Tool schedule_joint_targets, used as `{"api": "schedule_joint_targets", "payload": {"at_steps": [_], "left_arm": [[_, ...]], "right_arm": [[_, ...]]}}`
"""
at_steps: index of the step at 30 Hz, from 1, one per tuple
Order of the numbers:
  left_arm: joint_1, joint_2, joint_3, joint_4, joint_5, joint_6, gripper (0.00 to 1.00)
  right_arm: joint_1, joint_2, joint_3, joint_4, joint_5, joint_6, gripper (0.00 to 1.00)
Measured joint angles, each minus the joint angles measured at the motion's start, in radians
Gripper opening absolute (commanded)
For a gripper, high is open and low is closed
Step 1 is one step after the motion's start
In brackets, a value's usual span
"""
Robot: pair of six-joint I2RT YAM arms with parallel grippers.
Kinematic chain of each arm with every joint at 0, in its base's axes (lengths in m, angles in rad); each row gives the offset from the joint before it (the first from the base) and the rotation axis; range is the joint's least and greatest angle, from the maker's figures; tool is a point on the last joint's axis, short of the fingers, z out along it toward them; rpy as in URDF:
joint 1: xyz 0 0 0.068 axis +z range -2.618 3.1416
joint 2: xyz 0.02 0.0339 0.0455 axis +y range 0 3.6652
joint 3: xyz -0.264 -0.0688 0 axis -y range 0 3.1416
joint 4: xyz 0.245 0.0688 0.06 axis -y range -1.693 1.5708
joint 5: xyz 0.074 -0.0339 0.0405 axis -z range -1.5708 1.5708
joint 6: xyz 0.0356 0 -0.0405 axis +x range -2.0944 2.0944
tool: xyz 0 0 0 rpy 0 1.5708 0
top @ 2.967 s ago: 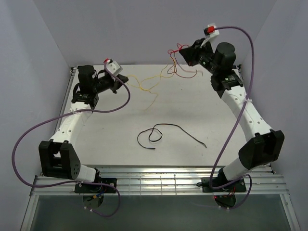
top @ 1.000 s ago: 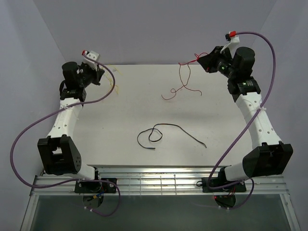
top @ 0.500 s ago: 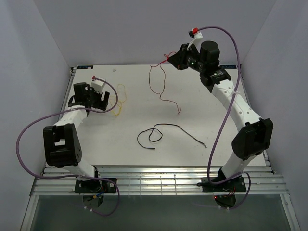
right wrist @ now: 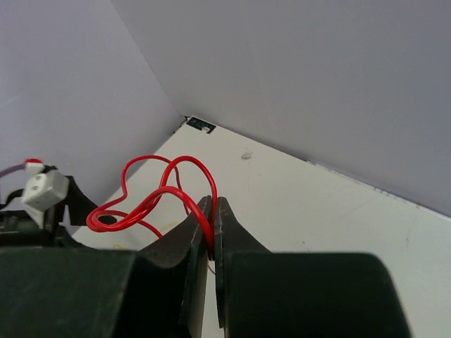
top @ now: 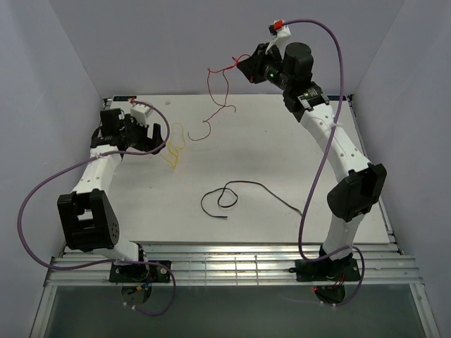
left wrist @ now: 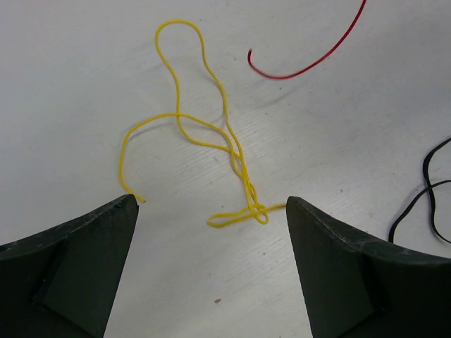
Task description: Untangle the cables
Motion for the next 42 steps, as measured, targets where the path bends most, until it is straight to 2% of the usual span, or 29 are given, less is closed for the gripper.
{"api": "schedule_joint_targets", "payload": {"at_steps": [3,7,13,17,18,19,20,22,23,24,28,34,38,42], "left_arm": [[-0.003,-0.014,0.040,-0.044,0.037,0.023,0.98],[-0.002,-0.006,0.047,-0.085,0.037,0.039,0.98],[-0.002,0.011,0.058,-0.105,0.013,0.024,0.98],[-0.002,0.012,0.068,-0.097,-0.007,0.012,0.98],[-0.002,0.013,0.069,-0.094,-0.010,0.009,0.98],[-0.002,0.013,0.069,-0.092,-0.011,0.005,0.98],[-0.002,0.013,0.069,-0.089,-0.013,0.001,0.98],[-0.002,0.014,0.071,-0.084,-0.014,-0.008,0.98],[-0.002,0.016,0.072,-0.080,-0.015,-0.012,0.98],[-0.002,0.018,0.075,-0.077,-0.015,-0.014,0.98],[-0.002,0.024,0.086,-0.065,-0.010,-0.020,0.98],[-0.002,0.024,0.090,-0.058,-0.001,-0.021,0.98],[-0.002,0.024,0.097,-0.058,0.000,-0.022,0.98],[-0.003,0.024,0.107,-0.054,0.001,-0.024,0.98]], "right_arm": [[0.003,0.028,-0.048,-0.016,0.025,-0.009,0.08],[0.020,0.047,-0.223,-0.063,0.045,-0.013,0.08],[0.070,0.193,-0.321,-0.220,0.118,-0.052,0.08],[0.083,0.185,-0.468,-0.256,0.153,-0.079,0.11],[0.082,0.182,-0.491,-0.259,0.158,-0.085,0.17],[0.081,0.180,-0.504,-0.267,0.162,-0.089,0.28],[0.080,0.180,-0.506,-0.278,0.163,-0.095,0.53],[0.077,0.182,-0.493,-0.303,0.159,-0.113,0.64],[0.076,0.187,-0.465,-0.333,0.159,-0.129,0.80],[0.075,0.192,-0.438,-0.355,0.160,-0.134,0.90],[0.075,0.194,-0.317,-0.399,0.198,-0.202,0.90],[0.081,0.104,-0.306,-0.507,0.213,-0.312,0.90],[0.136,-0.030,-0.458,-0.507,0.221,-0.325,0.90],[0.319,-0.133,-0.671,-0.489,0.205,-0.293,0.90]]}}
